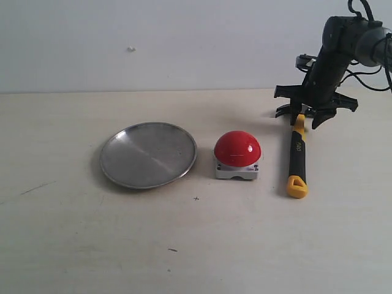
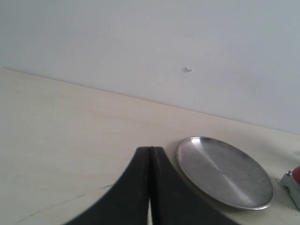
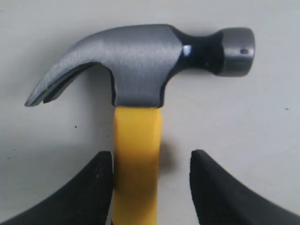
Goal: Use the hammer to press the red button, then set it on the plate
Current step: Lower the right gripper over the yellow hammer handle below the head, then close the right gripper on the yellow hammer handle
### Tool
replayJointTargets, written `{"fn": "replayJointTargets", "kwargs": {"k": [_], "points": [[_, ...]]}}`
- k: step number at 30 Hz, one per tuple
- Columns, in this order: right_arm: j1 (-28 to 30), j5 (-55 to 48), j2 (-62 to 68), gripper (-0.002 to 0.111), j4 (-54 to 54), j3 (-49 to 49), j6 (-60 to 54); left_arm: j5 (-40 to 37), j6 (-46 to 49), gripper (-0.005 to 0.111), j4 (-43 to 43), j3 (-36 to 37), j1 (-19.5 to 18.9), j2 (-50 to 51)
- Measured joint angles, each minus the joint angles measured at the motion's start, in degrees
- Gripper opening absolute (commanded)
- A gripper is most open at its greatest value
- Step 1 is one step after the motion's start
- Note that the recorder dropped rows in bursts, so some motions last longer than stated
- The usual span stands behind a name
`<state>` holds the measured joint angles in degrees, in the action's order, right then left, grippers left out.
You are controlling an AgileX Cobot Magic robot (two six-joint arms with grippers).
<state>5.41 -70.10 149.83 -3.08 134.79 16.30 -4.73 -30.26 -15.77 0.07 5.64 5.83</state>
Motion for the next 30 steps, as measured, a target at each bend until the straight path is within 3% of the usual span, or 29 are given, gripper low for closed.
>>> {"fn": "replayJointTargets", "kwargs": {"k": [26, 30], "points": [[-0.9, 0.0, 0.2, 0.048, -2.9, -0.8, 0.1, 0.0, 0.0, 0.000, 0.0, 0.0, 0.0, 0.0], [-0.9, 0.0, 0.2, 0.044, -2.5, -1.1, 0.3, 0.0, 0.0, 0.000, 0.0, 0.0, 0.0, 0.0]]}}
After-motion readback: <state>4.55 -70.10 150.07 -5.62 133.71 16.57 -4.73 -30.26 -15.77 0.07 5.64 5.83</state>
